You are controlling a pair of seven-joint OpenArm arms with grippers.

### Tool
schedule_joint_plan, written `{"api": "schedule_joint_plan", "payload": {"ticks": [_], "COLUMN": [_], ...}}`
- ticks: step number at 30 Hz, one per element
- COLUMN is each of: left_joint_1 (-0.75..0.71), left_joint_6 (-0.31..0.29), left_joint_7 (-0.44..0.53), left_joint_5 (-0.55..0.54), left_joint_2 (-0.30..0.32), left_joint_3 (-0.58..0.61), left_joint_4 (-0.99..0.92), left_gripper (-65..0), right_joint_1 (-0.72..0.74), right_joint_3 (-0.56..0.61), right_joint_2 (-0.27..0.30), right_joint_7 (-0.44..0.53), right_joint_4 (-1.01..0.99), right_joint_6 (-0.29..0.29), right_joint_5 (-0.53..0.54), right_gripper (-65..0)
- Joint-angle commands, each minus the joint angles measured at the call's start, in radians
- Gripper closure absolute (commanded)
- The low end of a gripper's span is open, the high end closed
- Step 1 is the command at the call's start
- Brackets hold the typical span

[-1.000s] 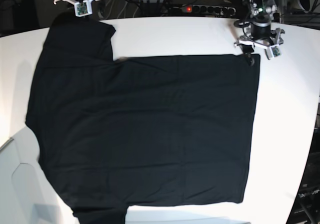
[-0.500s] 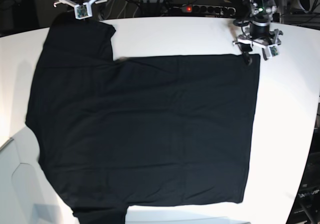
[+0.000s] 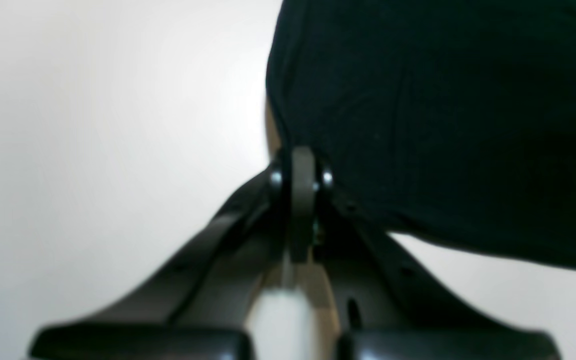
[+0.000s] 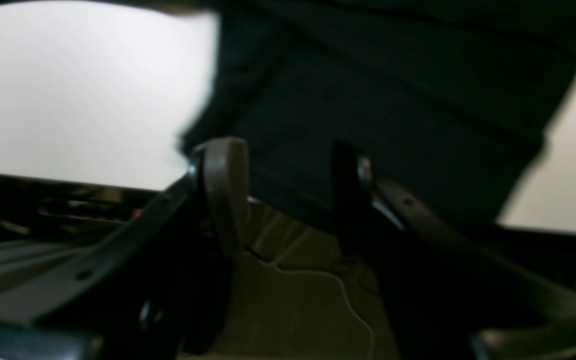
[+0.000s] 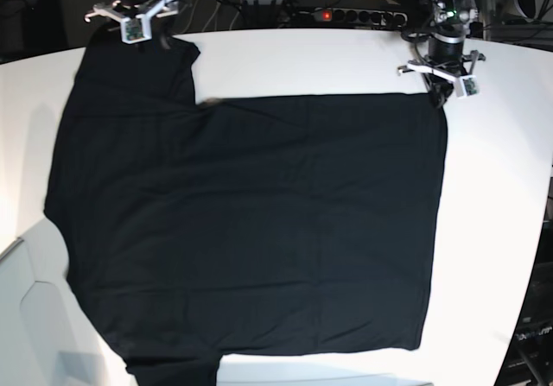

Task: Fold the T-shirt properly
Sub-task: 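Lower the right gripper onto the other shoulder corner and pinch it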

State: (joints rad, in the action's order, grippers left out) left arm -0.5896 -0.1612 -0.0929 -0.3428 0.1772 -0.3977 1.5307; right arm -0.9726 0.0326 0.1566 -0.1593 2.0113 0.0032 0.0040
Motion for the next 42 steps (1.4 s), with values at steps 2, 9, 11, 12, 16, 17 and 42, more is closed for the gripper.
{"api": "schedule_joint_plan", "payload": {"ticks": [2, 9, 11, 12, 16, 17, 42], "left_joint_1": [-0.013, -0.013, -0.013, -0.013, -0.013, -0.013, -0.014], "left_joint_6": [-0.004, -0.010, -0.010, -0.010, -0.010, -0.010, -0.008], "left_joint_7": [-0.020, -0.020, -0.020, -0.020, -0.020, -0.020, -0.020], "left_joint_5": [0.000, 0.000, 0.000, 0.000, 0.000, 0.000, 0.007], "left_joint_2": [0.003, -0.018, -0.018, -0.018, -0.018, -0.018, -0.015], "left_joint_3": [-0.004, -0.080, -0.088, -0.089, -0.091, -0.091, -0.091], "left_joint_4": [0.008, 0.008, 0.008, 0.008, 0.008, 0.008, 0.008], "left_gripper": [-0.3, -0.1, -0.1, -0.1, -0.1, -0.1, -0.1], "right_joint_1": [0.008, 0.059, 0.083, 0.099, 0.183, 0.206, 0.367], "right_joint_3": [-0.032, -0.150, -0.175, -0.187, -0.244, -0.260, -0.488], "right_joint_2": [0.001, -0.001, -0.001, -0.001, -0.021, -0.025, -0.114], "right_joint_7": [0.027, 0.020, -0.009, -0.026, -0.139, -0.161, -0.248], "right_joint_4": [0.013, 0.012, 0.012, 0.012, -0.002, -0.010, -0.272], "right_joint_6": [0.002, 0.002, 0.002, 0.002, 0.004, 0.004, 0.309], "right_joint_5": [-0.003, 0.001, 0.001, 0.001, 0.001, 0.001, 0.000], "right_gripper": [-28.1, -33.9, -35.9, -36.5, -38.1, -38.5, -38.0]}}
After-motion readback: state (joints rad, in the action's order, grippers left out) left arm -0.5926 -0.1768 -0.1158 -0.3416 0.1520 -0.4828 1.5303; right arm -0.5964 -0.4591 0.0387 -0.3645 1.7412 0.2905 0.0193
